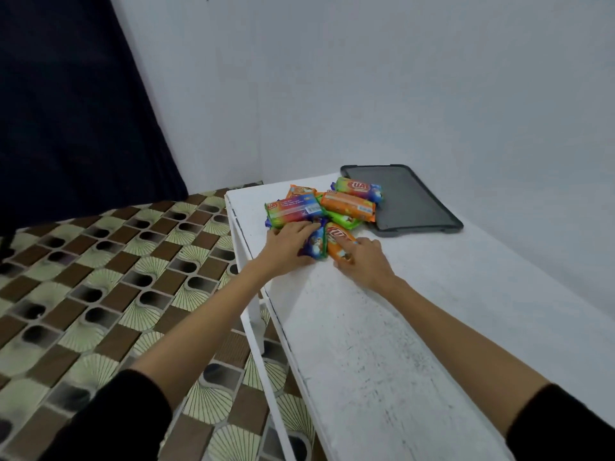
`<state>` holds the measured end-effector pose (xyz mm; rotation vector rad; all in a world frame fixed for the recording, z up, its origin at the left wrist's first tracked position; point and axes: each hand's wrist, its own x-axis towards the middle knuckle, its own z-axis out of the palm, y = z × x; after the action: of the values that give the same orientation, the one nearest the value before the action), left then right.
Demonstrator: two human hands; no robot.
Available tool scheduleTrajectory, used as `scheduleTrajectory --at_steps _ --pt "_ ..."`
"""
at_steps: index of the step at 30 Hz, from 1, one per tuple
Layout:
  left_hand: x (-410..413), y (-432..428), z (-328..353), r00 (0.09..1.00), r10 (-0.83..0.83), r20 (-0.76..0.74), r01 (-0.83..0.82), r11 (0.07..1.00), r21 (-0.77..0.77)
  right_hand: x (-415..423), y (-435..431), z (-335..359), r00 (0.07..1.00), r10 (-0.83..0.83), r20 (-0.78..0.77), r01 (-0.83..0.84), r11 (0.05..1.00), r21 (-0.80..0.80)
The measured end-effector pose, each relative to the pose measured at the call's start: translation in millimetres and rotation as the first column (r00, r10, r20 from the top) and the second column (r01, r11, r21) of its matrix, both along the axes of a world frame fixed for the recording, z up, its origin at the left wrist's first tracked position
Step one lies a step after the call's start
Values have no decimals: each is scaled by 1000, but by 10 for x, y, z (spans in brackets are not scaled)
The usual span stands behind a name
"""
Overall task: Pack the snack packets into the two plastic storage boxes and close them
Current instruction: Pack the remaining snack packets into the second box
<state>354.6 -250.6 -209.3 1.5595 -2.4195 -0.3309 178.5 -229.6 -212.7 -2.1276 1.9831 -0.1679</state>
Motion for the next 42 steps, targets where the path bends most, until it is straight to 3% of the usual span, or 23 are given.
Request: scheduleTrajectory --at_steps 5,9,12,16,23,32,36,42 --pt "32 -27 10 999 10 30 -8 998 -60 -176 169 70 999 16 -30 -16 1000 13" --pt "73 24 -51 1000 -18 7 18 1000 -3 -345 251 195 968 4 -250 33 989 146" --pt "73 -6 -8 997 -67 40 64 996 59 -300 136 246 990 -11 -143 39 980 196" --pt "35 -19 85 991 -111 72 101 986 130 -174 102 197 995 41 -89 -31 993 114" --pt "-86 65 169 997 -80 -7 81 991 106 -319 311 343 997 -53 52 48 995 90" --pt "-875 373 902 964 -262 -41 259 964 -56 -1194 978 1184 987 -161 15 161 986 -38" --pt "-1444 758 1275 905 -421 -56 414 905 -101 -1635 1553 1661 975 -223 -16 221 972 -79" --pt "-2290 1562 1674 722 -677 -145 655 735 -173 -2086 2785 2126 934 -350 -70 341 932 -121"
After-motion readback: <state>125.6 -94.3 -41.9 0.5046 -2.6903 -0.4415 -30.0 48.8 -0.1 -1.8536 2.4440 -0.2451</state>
